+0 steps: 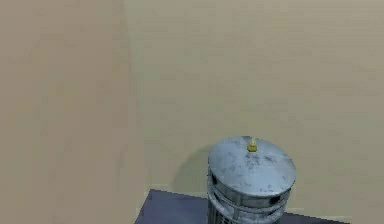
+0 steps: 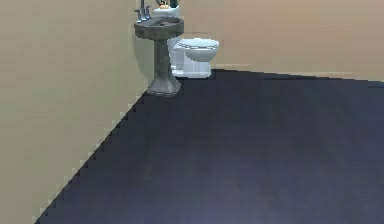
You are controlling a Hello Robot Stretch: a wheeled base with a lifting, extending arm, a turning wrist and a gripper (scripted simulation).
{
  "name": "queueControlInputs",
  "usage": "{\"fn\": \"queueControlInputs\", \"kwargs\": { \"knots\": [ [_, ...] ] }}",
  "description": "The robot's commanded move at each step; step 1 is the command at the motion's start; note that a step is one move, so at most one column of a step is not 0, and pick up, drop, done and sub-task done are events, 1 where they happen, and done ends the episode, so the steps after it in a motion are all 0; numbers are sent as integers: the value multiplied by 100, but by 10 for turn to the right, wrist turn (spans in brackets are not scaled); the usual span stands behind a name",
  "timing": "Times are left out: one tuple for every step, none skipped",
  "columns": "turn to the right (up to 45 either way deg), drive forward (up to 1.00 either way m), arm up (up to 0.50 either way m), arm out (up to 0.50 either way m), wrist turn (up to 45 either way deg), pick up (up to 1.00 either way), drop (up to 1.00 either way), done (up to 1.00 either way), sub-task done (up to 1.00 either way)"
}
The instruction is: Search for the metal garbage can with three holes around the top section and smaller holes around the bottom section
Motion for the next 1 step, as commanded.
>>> {"fn": "queueControlInputs", "kwargs": {
  "knots": [
    [0, 5, 0, 0, 0, 0, 0, 0, 0]
  ]
}}
